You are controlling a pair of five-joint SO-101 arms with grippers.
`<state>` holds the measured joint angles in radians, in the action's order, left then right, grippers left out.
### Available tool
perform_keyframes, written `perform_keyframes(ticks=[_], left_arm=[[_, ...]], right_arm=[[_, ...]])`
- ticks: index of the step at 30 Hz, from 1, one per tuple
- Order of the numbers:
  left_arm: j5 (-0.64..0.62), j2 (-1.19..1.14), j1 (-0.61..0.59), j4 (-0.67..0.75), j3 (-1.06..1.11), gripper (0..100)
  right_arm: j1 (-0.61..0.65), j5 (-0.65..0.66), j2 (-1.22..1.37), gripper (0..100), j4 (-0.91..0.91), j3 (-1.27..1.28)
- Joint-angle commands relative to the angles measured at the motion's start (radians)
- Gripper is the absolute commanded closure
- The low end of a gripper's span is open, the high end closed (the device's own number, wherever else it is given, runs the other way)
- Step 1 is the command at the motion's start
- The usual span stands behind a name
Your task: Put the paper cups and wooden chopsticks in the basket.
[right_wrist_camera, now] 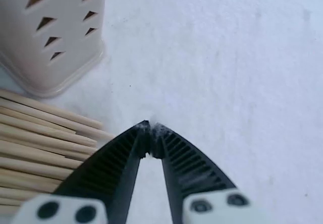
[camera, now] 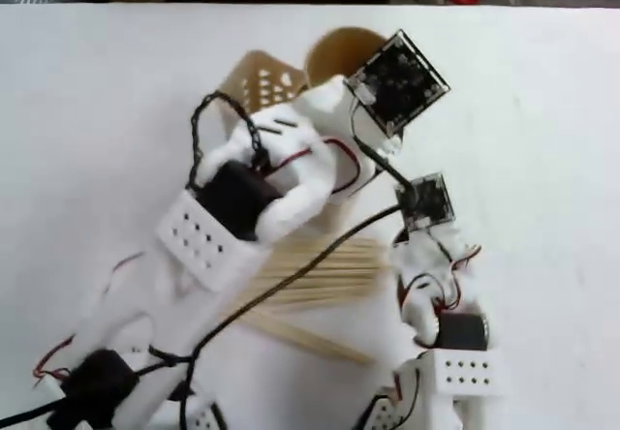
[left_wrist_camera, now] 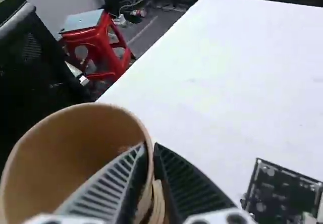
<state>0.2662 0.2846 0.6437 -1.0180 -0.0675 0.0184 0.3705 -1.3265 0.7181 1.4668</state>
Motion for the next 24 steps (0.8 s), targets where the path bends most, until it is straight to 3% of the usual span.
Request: perform_keyframes(ticks=[1,18,24], left_arm=[[-0.005,-0.005,-0.008,0.0,-0.005,97],[-0.002,-0.005,-0.117,0.008,-0.015,97],[-0.002,-0.004,-0.145,0.101,-0.011,97]], right_arm=[[-0.005,0.018,-0.015,97.8,-0.024,-0.006],[-0.005,0.021,-0.015,97.8,-0.024,-0.006],[-0.005,0.023,-0.015,97.8,-0.024,-0.006]])
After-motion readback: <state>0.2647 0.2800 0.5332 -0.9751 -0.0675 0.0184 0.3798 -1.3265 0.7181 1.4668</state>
